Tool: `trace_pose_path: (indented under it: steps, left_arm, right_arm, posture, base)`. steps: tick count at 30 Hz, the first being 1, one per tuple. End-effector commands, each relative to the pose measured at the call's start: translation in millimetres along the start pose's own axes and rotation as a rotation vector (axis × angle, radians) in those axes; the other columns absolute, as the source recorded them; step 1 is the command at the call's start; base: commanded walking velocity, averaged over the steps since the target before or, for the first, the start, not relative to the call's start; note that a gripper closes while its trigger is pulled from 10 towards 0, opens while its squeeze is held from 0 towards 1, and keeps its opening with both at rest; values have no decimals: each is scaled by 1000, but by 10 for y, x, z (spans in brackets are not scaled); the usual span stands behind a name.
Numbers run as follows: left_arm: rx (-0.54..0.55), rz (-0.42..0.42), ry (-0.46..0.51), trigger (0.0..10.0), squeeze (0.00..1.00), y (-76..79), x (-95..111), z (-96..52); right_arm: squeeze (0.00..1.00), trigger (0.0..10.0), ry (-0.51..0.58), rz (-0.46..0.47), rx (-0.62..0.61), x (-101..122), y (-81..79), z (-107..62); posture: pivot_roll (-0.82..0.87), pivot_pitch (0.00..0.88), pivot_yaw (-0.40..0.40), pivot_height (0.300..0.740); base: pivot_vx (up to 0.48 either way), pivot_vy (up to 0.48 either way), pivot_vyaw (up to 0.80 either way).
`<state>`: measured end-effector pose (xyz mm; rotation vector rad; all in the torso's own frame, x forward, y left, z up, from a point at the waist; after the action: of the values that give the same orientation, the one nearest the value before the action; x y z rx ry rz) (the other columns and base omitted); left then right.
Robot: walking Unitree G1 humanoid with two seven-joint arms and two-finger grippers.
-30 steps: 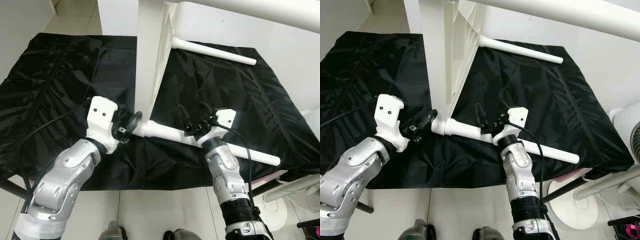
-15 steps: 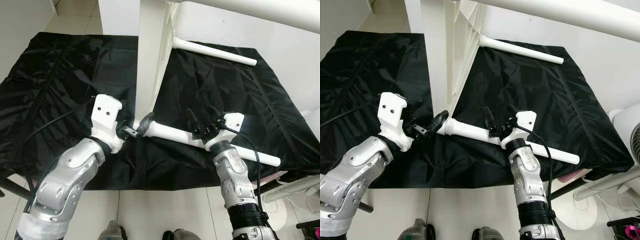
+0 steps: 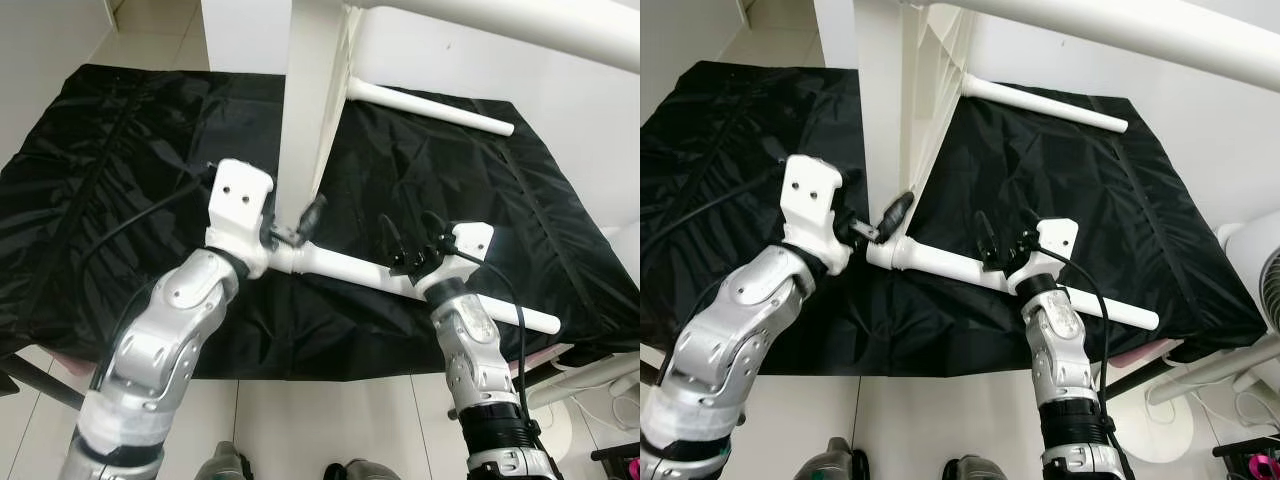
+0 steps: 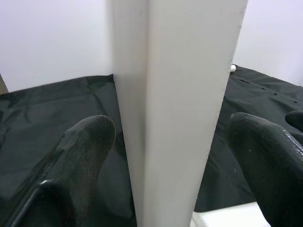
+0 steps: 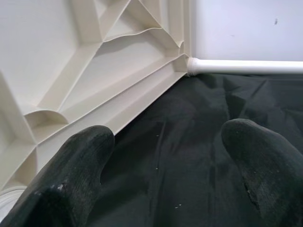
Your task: Building children table
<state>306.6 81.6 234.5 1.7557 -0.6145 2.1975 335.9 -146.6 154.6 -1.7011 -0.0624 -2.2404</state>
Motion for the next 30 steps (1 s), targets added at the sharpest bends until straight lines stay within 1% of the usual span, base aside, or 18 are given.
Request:
trace_pose_path:
  steps: [1,4,6,7,9,13,16,18,21,22,23,26,27,28,30]
  left_arm:
    - [63,5,9,10000,0,-62,34,65]
    - [81,2,14,10000,0,-85,56,99]
    - [125,-14,15,10000,0,-133,79,169]
    - [125,-14,15,10000,0,-133,79,169]
    - [157,-22,4,10000,0,-160,68,216]
    - [162,-12,-12,10000,0,-151,59,255]
    - [178,-23,-30,10000,0,-160,45,292]
    - [187,-15,-50,10000,0,-165,34,349]
    - [191,-14,-55,10000,0,-166,36,380]
    - [193,-17,-58,10000,0,-166,40,412]
    - [205,-44,-62,10000,0,-181,40,454]
    - [220,-54,-66,10000,0,-200,40,486]
    - [238,-66,-76,10000,0,-220,31,526]
    - [238,-66,-76,10000,0,-220,31,526]
    - [252,-70,-89,10000,0,-229,25,581]
  right_arm:
    - [0,10000,-7,-4,-26,-12,62,-3]
    - [0,10000,-7,-5,-28,-11,66,0]
    - [0,10000,-5,-7,-39,-4,82,11]
    - [0,10000,-5,-7,-39,-4,82,11]
    - [0,10000,-2,-8,-45,5,93,27]
    - [0,10000,2,-11,-48,17,98,50]
    - [0,10000,6,-14,-51,29,104,66]
    - [0,10000,10,-18,-54,40,112,78]
    - [0,10000,13,-19,-57,46,118,80]
    - [0,10000,15,-21,-61,49,124,84]
    - [0,10000,16,-23,-66,52,131,86]
    - [0,10000,17,-24,-69,54,134,88]
    - [0,10000,21,-25,-74,64,141,91]
    - [0,10000,21,-25,-74,64,141,91]
    - [0,10000,26,-28,-79,77,149,98]
  posture:
    - [17,39,-62,740]
    - [16,42,-64,740]
    - [11,45,-62,740]
    - [11,45,-62,740]
    - [11,46,-62,740]
    - [9,47,-62,740]
    - [8,48,-61,740]
    - [5,52,-57,740]
    - [5,52,-57,740]
    - [1,53,-53,740]
    - [-4,52,-51,740]
    - [-9,51,-48,740]
    - [-12,52,-46,740]
    - [-12,52,-46,740]
    - [-12,52,-43,740]
  base:
    - [0,0,0]
    - [0,0,0]
    - [0,0,0]
    - [0,0,0]
    - [0,0,0]
    - [0,0,0]
    - [0,0,0]
    - [0,0,0]
    - [0,0,0]
    - [0,0,0]
    - [0,0,0]
    - [0,0,0]
    - [0,0,0]
    - [0,0,0]
    - [0,0,0]
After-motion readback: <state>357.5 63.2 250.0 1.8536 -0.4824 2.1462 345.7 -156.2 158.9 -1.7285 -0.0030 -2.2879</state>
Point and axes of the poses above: a point about 5 cm out from each wrist's last joint towards the gripper, its own z axis pointing out of the wrist towards the gripper, its own x axis along the axis of the wrist's last joint, y = z × x, the point moved 3 cm from there along z, pointing out of the wrist towards the gripper, and after that the axes turned 2 degrees about z, right-handed, at the moved point
